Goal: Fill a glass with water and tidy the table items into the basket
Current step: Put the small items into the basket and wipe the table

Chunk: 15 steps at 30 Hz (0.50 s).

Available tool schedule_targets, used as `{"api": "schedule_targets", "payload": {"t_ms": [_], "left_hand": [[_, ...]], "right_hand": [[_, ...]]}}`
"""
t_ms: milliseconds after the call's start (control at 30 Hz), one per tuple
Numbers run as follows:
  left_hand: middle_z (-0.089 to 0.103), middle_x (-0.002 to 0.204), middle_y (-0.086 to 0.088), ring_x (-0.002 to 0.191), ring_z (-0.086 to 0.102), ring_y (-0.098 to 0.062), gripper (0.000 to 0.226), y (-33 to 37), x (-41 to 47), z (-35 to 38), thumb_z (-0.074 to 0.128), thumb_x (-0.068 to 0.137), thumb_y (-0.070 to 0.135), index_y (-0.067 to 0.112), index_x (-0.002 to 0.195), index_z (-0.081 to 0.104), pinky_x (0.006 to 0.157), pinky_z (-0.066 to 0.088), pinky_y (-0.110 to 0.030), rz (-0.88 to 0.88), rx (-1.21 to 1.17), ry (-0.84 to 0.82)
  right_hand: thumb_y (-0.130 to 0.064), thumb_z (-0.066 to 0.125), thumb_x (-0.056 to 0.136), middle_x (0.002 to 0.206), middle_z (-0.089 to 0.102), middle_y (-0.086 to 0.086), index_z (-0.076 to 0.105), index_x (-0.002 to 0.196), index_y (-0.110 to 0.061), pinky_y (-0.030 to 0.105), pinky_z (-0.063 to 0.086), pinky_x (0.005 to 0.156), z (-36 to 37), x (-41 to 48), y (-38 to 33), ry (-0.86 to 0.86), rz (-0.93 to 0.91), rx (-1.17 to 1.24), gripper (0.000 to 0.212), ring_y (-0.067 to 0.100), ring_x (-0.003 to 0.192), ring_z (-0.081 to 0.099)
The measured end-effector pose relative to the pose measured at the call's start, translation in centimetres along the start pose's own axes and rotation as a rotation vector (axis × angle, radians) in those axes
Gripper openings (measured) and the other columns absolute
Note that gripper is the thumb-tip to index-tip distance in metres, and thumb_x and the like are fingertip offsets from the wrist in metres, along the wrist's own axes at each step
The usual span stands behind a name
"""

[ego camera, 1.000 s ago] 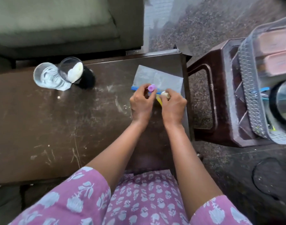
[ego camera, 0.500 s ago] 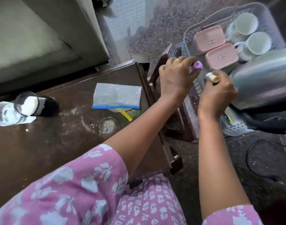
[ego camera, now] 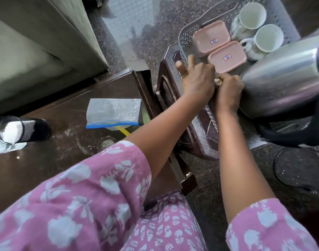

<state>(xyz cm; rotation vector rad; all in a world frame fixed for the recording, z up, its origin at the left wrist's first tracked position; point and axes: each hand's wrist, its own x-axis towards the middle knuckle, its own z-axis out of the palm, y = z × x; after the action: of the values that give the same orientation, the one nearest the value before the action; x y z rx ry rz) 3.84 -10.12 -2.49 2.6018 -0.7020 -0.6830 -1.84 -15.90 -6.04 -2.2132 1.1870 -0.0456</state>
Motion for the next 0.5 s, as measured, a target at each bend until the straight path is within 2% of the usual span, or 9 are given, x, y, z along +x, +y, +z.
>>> {"api": "schedule_targets", "payload": {"t_ms": [167,267,367,500], "left_hand": [[0.062,0.105,-0.009,0.131,0.023,-0.028,0.031,0.1,0.0,0.2,0.035,0.09,0.001,0.009,0.106,0.06,0.09,0.039,-0.035,-0.022,0.049,0.02],[0.061,0.108,-0.011,0.133,0.022,-0.028,0.032,0.2,0.0,0.1,0.035,0.088,-0.002,0.009,0.106,0.059,0.093,0.039,-0.035,-0.038,0.048,-0.007],[0.057,0.112,-0.011,0.135,0.02,-0.027,0.027,0.1,-0.5,0.0,0.039,0.087,-0.002,0.007,0.104,0.058,0.092,0.043,-0.04,-0.028,0.002,-0.011],[0.056,0.116,-0.005,0.133,0.018,-0.03,0.025,-1.2,-1.6,0.4,0.049,0.086,0.005,0.013,0.108,0.059,0.09,0.043,-0.042,0.065,-0.026,0.115]], "right_hand": [[-0.007,0.041,0.093,0.113,0.056,0.027,0.062,0.118,-0.002,0.032,0.027,0.081,0.4,0.2,-0.1,0.04,0.002,-0.072,0.032,0.041,0.102,0.053],[-0.008,0.043,0.092,0.11,0.059,0.026,0.064,0.115,-0.005,0.035,0.032,0.075,0.6,0.2,0.1,0.059,0.005,-0.098,0.031,0.041,0.1,0.054],[-0.012,0.046,0.09,0.107,0.062,0.023,0.065,0.107,-0.007,0.03,0.032,0.067,1.0,0.1,0.5,0.087,0.026,-0.033,0.026,0.037,0.098,0.057],[-0.008,0.048,0.086,0.104,0.062,0.025,0.065,0.107,-0.006,0.034,0.029,0.072,0.6,-1.0,0.2,0.229,-0.012,-0.075,0.027,0.041,0.093,0.056]]}}
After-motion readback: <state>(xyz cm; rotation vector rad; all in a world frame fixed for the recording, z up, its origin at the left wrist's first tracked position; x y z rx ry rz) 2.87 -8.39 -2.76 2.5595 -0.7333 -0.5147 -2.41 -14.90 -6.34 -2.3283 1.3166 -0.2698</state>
